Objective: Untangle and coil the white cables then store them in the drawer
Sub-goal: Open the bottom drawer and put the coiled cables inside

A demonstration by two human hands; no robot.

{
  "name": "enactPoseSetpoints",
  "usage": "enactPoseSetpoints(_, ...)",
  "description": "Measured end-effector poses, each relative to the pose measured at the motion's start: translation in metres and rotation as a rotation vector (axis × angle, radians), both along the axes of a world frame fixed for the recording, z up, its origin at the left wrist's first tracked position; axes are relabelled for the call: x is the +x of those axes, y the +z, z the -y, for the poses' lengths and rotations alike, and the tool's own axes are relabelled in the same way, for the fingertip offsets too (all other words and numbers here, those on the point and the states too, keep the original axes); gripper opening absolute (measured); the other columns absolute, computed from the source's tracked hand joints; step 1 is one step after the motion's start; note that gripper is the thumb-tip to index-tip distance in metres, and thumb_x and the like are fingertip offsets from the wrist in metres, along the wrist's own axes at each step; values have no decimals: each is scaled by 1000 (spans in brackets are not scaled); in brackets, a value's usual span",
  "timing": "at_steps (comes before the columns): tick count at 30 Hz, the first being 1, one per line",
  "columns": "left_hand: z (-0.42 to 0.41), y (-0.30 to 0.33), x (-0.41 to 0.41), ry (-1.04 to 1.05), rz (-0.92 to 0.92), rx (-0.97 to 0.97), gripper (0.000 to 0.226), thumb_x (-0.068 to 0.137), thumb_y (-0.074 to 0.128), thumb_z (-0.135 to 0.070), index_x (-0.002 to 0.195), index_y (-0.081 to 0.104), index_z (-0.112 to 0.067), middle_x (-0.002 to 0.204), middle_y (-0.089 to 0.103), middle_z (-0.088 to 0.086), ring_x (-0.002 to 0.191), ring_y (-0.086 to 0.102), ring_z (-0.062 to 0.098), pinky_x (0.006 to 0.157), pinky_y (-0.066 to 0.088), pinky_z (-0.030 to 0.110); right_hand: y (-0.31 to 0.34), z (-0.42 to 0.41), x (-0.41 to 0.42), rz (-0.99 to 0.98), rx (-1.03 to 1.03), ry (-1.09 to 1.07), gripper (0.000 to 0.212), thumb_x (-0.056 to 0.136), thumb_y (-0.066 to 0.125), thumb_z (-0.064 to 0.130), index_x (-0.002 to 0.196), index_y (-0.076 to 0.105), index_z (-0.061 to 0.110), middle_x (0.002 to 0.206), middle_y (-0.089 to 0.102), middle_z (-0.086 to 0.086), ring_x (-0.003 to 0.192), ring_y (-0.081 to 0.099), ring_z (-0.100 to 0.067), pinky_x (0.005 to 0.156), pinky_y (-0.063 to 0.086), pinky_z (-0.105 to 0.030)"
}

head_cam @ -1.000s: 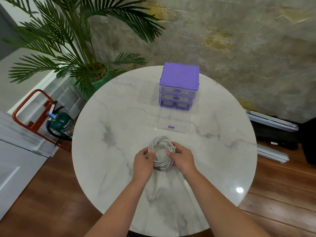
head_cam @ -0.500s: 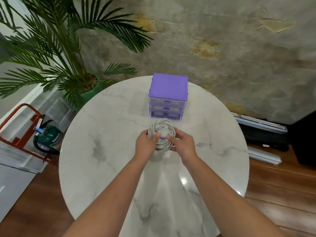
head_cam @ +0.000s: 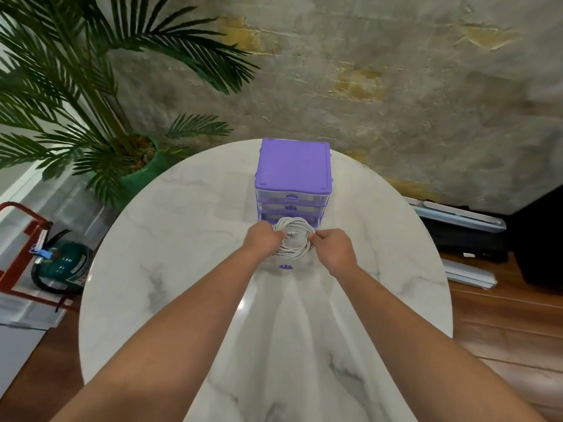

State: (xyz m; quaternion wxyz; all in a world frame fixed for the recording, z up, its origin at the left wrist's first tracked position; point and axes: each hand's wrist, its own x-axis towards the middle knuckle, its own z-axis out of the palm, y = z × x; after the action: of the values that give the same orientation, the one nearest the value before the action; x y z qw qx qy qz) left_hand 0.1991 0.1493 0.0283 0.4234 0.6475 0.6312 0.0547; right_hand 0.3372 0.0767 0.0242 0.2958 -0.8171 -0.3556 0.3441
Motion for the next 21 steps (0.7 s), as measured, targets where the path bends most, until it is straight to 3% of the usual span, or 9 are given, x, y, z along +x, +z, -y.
enactPoseSetpoints(5, -15, -14, 11, -98, -90, 17, 35, 96, 54, -29, 110, 66, 0, 112, 67, 18, 104, 61, 34, 74, 40, 30, -14, -3, 7, 180, -16, 72, 27, 96, 54, 32, 114, 71, 23, 113, 61, -4, 97, 63, -23, 74, 43, -27)
enactPoseSetpoints(13, -11, -20, 27, -172, -248, 104, 29, 97, 47, -17, 118, 60, 0, 124, 62, 18, 113, 58, 33, 88, 45, 35, -25, 4, 7, 386, 26, 156, 29, 95, 56, 35, 120, 65, 23, 117, 49, 1, 104, 56, -18, 76, 50, -33)
enactPoseSetpoints(17, -8, -17, 31, -183, -341, 141, 38, 96, 49, -17, 131, 48, -2, 144, 31, 16, 113, 57, 32, 93, 44, 37, -25, 4, 4, 466, 30, 207, 30, 95, 57, 33, 121, 61, 19, 120, 49, -1, 108, 53, -21, 76, 52, -39)
enactPoseSetpoints(21, -6, -15, 30, -203, -420, 200, 37, 95, 54, -22, 129, 52, -6, 142, 31, 14, 108, 60, 31, 87, 47, 36, -28, 7, 5, 518, 31, 241, 34, 95, 58, 33, 126, 57, 19, 123, 48, -3, 111, 52, -22, 73, 52, -39)
